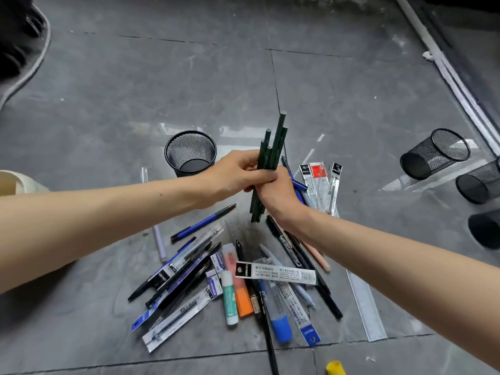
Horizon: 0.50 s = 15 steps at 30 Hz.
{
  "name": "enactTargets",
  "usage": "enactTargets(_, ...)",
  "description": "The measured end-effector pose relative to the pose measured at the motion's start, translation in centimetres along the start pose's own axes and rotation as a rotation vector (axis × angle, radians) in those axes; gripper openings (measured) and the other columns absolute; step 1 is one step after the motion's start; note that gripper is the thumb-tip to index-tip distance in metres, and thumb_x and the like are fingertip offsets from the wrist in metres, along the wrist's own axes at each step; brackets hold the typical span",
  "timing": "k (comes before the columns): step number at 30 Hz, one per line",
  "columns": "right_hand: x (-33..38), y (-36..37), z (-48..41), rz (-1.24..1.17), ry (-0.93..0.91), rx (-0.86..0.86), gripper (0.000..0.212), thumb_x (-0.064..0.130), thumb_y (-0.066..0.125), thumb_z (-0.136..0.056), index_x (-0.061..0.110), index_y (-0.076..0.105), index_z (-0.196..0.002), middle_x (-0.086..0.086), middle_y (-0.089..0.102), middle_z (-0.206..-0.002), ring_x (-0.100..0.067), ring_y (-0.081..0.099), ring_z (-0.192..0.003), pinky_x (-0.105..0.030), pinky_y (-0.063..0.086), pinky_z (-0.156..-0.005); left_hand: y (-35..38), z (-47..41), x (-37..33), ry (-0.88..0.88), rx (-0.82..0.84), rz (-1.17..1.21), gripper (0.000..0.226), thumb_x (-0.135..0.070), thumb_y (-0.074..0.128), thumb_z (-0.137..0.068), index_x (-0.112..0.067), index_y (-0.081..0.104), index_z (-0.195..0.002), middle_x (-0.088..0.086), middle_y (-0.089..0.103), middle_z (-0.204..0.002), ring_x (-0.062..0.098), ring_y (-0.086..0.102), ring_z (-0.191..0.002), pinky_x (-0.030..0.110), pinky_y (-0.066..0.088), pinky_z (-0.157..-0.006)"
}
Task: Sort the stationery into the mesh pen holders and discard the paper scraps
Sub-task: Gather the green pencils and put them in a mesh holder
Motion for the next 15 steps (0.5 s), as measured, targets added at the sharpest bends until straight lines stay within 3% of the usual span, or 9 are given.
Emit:
enactTargets(2, -0.6, -0.4, -0.1, 0.159, -0.028, -0.044, 0.023, 0.024, 0.05, -0.08, 0.015, 0.07, -0.087, -0.006, 0.071, -0.088, -0.024, 0.065, -0.086, -0.045, 0.055, -0.076, 0.3, 0.2, -0.7, 0.076, 0.028, -0.047, 0.021, -0.004, 0.062, -0.087, -0.021, 0.065, -0.098, -0.012, 0.066, -0.087, -0.008, 0.059, -0.079, 0.011, 0.045, -0.078)
enactTargets(4, -0.6, -0.6, 0.0, 0.316, -0.038, -0.048, 0.024, 0.026, 0.051, -0.079, 0.024, 0.071, -0.093, -0.001, 0.071, -0.092, -0.024, 0.065, -0.089, -0.044, 0.054, -0.075, 0.4, 0.4, -1.1, 0.13, 0.054, -0.108, 0.021, -0.004, 0.062, -0.087, -0.022, 0.064, -0.098, -0.011, 0.067, -0.094, -0.007, 0.059, -0.087, 0.013, 0.046, -0.085)
enactTargets(9, 0.4, -0.1, 0.6, 0.198, -0.132, 0.004, 0.029, 0.017, 0.058, -0.079, 0.026, 0.071, -0.103, 0.003, 0.072, -0.102, -0.014, 0.066, -0.097, -0.042, 0.054, -0.084, -0.1, 0.8, -1.1, 0.178, 0.053, -0.133, 0.02, -0.004, 0.063, -0.086, -0.014, 0.066, -0.103, -0.003, 0.069, -0.099, -0.003, 0.063, -0.09, 0.014, 0.047, -0.085)
enactTargets(15, -0.2, 1.0, 1.2, 0.248, -0.156, 0.089, 0.035, 0.034, 0.064, -0.074, 0.025, 0.069, -0.108, 0.007, 0.071, -0.103, -0.009, 0.065, -0.098, -0.04, 0.054, -0.084, -0.5, 1.3, 0.8, 0.142, 0.075, -0.19, 0.021, -0.012, 0.068, -0.084, -0.022, 0.068, -0.103, -0.003, 0.07, -0.108, 0.006, 0.063, -0.106, 0.032, 0.045, -0.1)
Point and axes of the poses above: each hand's wrist, its own z-axis away from the middle knuckle, its own y-axis out of the palm, x = y × z, the point moved 10 cm from there along -z, towards the middle knuckle
